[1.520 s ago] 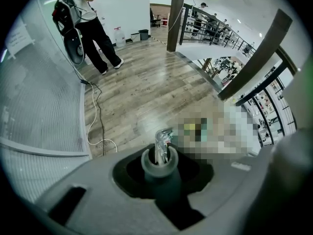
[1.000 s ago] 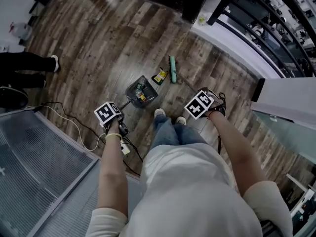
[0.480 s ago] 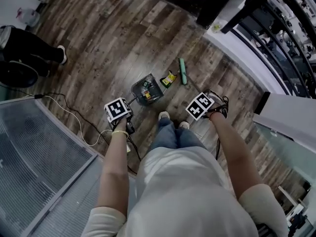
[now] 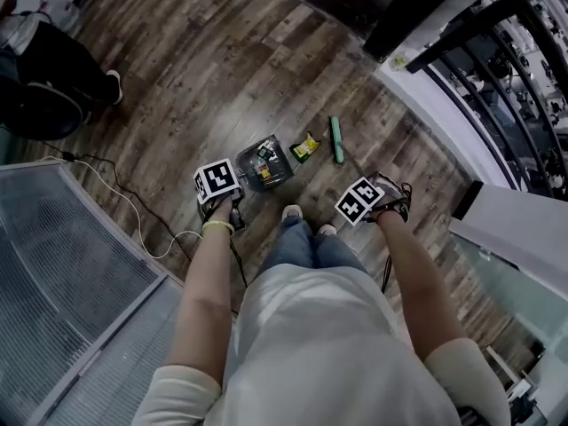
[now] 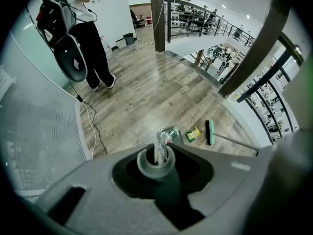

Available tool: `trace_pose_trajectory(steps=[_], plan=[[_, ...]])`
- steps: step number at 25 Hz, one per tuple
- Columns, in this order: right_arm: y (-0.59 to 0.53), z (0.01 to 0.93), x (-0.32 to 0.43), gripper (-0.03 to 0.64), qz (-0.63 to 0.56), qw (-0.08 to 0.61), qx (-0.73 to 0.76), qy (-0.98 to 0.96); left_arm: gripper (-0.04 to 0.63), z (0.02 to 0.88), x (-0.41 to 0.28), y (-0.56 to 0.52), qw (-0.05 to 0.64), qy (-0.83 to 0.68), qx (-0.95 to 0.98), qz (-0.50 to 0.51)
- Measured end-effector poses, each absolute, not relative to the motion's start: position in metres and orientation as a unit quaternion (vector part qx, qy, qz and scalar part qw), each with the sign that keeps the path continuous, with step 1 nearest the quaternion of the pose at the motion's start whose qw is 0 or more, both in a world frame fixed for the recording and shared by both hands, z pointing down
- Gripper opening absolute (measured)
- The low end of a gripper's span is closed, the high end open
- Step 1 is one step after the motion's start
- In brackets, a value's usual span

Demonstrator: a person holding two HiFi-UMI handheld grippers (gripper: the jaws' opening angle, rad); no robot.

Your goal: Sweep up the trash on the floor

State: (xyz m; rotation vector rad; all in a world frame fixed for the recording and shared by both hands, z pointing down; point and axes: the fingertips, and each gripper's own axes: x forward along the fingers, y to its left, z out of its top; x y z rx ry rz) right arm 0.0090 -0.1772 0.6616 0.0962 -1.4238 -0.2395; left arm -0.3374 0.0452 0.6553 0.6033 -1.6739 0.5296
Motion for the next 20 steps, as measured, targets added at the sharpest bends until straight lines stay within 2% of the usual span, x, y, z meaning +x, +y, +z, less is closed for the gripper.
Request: trace_pose_trajectory(steps=[20], plan=[[-0.111,0.661,-0.042,0.1,-0.124,0.745,0.014,-0.656,0.084,0.656,-0.35,0.039,0.613,-0.711,0.26,0.226]])
